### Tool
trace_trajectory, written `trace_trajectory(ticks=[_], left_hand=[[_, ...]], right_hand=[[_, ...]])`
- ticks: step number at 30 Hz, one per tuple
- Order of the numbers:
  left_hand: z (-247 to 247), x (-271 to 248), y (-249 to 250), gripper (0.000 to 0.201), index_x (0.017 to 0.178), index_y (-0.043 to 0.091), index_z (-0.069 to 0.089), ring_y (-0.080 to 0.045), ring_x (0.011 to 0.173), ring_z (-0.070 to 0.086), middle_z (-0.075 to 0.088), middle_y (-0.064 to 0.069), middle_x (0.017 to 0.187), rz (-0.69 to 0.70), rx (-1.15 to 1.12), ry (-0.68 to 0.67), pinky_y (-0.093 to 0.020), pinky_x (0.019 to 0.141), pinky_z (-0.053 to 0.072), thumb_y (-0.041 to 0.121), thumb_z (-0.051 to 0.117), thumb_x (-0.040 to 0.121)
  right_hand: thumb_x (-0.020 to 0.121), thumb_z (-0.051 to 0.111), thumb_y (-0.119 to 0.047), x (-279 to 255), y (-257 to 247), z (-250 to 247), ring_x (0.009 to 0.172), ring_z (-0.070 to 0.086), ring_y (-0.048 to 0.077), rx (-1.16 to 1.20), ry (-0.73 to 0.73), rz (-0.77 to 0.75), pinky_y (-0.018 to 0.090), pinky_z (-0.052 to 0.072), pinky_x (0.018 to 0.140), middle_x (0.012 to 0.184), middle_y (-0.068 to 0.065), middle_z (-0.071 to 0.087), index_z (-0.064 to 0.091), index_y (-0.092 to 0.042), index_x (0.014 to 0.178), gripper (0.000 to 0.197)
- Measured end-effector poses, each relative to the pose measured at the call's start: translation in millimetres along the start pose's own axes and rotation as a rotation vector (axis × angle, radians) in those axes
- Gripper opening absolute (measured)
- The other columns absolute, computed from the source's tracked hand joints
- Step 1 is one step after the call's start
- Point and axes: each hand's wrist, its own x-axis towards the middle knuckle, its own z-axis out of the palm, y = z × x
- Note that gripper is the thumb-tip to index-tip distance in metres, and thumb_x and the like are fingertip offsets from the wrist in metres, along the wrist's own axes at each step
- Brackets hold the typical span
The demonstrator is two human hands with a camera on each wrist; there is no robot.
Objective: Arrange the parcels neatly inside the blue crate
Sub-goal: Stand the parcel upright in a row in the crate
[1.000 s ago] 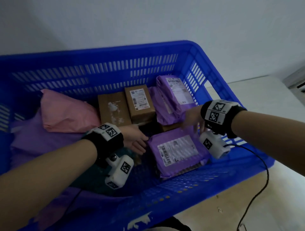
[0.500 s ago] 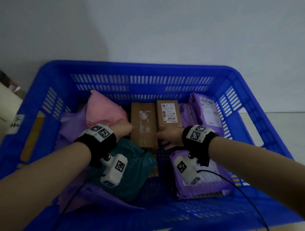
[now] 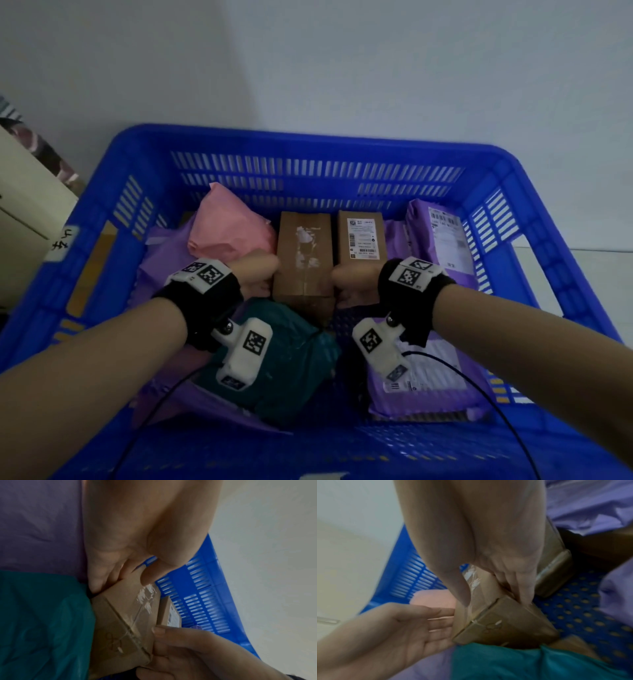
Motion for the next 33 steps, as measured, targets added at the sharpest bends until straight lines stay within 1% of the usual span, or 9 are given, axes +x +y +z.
trace_trajectory(ticks=[3,6,9,17,21,24,27,29,33], left_hand=[[-6,-11,4,0.014,0.089,0.009,0.055,-0.017,0.062,0.049,0.051,-0.005,0.07,0.06,0.012,0.04,-0.024,0.058,0.045,0.003,0.042,0.089],[-14,-30,8,0.018,0.095,0.006,0.058,-0.022,0.07,0.054,0.056,-0.009,0.078,0.108,0.007,0.027,-0.034,0.077,0.047,0.002,0.042,0.087],[-20,-46,13,0.019,0.078,0.01,0.055,-0.021,0.065,0.051,0.052,-0.008,0.068,0.151,-0.02,0.025,-0.034,0.074,0.047,0.003,0.042,0.089],[-39,-95,44,0.037,0.111,0.003,0.059,-0.027,0.083,0.063,0.066,-0.016,0.096,0.289,-0.177,0.032,-0.036,0.072,0.055,0.024,0.066,0.081],[-41,-115,57,0.025,0.101,0.014,0.059,-0.014,0.06,0.058,0.061,-0.001,0.071,0.369,-0.165,0.084,-0.021,0.044,0.046,0.033,0.062,0.086],[-43,-130,63,0.035,0.112,0.015,0.06,-0.019,0.086,0.062,0.063,-0.004,0.101,0.429,-0.154,0.094,-0.031,0.063,0.051,0.038,0.063,0.085],[-45,-141,68,0.074,0.129,0.018,0.054,-0.03,0.116,0.053,0.053,-0.006,0.131,0.449,-0.134,0.091,-0.045,0.088,0.05,0.052,0.074,0.067],[-43,-149,71,0.093,0.13,0.02,0.055,-0.029,0.12,0.053,0.054,-0.005,0.134,0.456,-0.152,0.05,-0.046,0.087,0.051,0.06,0.08,0.05],[-37,-159,72,0.086,0.125,0.018,0.06,-0.024,0.113,0.056,0.06,-0.006,0.128,0.485,-0.225,0.013,-0.035,0.07,0.054,0.061,0.078,0.053]], right_hand=[[0.089,0.054,-0.011,-20,-9,2,0.069,0.048,0.013,0.082,-0.032,-0.057,0.023,0.043,0.071,0.088,0.006,0.052,0.053,-0.014,0.087,0.004],[0.096,0.049,-0.008,-37,-14,-2,0.072,0.05,0.012,0.091,-0.01,-0.152,0.021,0.044,0.066,0.079,0.002,0.051,0.051,-0.012,0.079,0.017],[0.097,0.049,-0.012,-58,-24,-5,0.078,0.053,0.012,0.06,-0.006,-0.225,0.021,0.046,0.064,0.086,0.0,0.054,0.052,-0.014,0.081,0.016],[0.092,0.057,-0.013,-103,-48,-14,0.084,0.059,0.021,-0.012,0.01,-0.387,0.021,0.054,0.063,0.111,0.013,0.06,0.062,-0.008,0.104,0.014],[0.09,0.061,-0.026,-129,-60,-21,0.087,0.063,0.03,-0.041,0.102,-0.429,0.031,0.056,0.077,0.12,0.019,0.059,0.059,-0.011,0.111,0.026],[0.088,0.063,-0.033,-146,-63,-23,0.124,0.05,0.041,-0.063,0.15,-0.493,0.042,0.049,0.095,0.142,0.006,0.046,0.055,-0.02,0.13,0.044],[0.09,0.058,-0.038,-163,-65,-18,0.119,0.053,0.031,-0.073,0.153,-0.645,0.047,0.05,0.092,0.141,-0.011,0.044,0.053,-0.032,0.131,0.041],[0.093,0.055,-0.036,-173,-67,-11,0.109,0.059,0.017,-0.078,0.17,-0.747,0.043,0.053,0.085,0.136,-0.006,0.055,0.056,-0.029,0.128,0.036],[0.099,0.045,-0.018,-190,-70,0,0.123,0.054,0.026,-0.12,0.216,-0.876,0.03,0.049,0.096,0.132,0.013,0.057,0.052,-0.006,0.131,0.034]])
